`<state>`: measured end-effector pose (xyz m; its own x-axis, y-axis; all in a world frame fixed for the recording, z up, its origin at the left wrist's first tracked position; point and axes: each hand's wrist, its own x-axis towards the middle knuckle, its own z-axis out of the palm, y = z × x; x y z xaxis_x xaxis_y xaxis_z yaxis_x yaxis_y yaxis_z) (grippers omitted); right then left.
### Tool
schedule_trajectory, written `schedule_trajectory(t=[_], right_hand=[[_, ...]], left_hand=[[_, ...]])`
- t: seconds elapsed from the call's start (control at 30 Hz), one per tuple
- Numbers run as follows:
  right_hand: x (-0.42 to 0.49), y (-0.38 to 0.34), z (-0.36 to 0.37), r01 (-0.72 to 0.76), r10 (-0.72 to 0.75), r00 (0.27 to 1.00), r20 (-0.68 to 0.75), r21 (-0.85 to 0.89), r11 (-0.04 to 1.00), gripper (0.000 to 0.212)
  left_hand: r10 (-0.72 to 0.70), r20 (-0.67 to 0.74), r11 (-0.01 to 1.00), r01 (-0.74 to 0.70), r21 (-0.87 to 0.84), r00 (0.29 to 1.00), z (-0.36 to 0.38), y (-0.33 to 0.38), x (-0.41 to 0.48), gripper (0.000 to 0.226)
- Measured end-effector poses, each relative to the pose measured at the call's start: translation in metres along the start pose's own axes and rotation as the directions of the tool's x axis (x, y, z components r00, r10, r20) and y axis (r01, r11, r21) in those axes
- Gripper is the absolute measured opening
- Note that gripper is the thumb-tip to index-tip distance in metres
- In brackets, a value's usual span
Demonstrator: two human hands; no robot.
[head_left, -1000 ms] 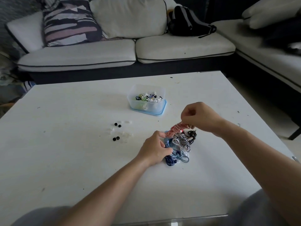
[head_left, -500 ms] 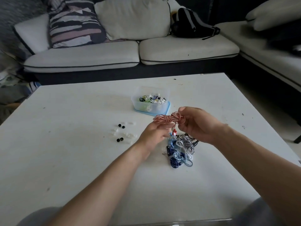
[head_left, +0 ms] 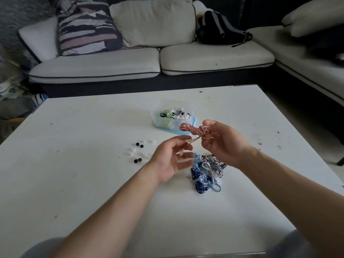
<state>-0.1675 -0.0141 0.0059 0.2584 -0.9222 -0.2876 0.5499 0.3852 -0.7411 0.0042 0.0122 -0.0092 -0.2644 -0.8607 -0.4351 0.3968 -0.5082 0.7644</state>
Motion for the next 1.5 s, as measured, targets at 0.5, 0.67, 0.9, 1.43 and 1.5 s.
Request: schedule_trajectory(t=[0.5, 0.67, 0.9, 1.43, 1.5], right_hand=[[0.0, 0.015, 0.005, 0.221, -0.266, 0.958, 0.111, -0.876, 0.43, 0.014], [-0.001, 0.024, 0.01, 0.3, -0.313, 0.93, 0.19, -0.886, 0.354, 0.011], [0.005, 0.027, 0.008, 0.243, -0.296, 0.946, 0.129, -0.888, 0.39, 0.01], [-0.004, 0.029, 0.024, 0.151, -0.126, 0.989, 0.084, -0.554, 0.819, 0.009], [-0.002, 0.032, 0.023, 0.104, -0.073, 0.994, 0.083, -0.474, 0.874, 0.011]], left_hand=[[0.141, -0.038, 0.979, -0.134, 0.153, 0.989, -0.008, 0.015, 0.0, 0.018], [0.141, -0.033, 0.974, -0.133, 0.185, 0.989, -0.01, 0.011, -0.002, 0.017], [0.075, -0.048, 0.984, -0.066, 0.164, 0.996, -0.011, 0.016, -0.008, 0.02], [0.23, -0.09, 0.783, -0.129, 0.609, 0.969, -0.021, 0.015, -0.021, 0.015], [0.237, -0.081, 0.756, -0.131, 0.642, 0.968, -0.023, 0.013, -0.02, 0.01]])
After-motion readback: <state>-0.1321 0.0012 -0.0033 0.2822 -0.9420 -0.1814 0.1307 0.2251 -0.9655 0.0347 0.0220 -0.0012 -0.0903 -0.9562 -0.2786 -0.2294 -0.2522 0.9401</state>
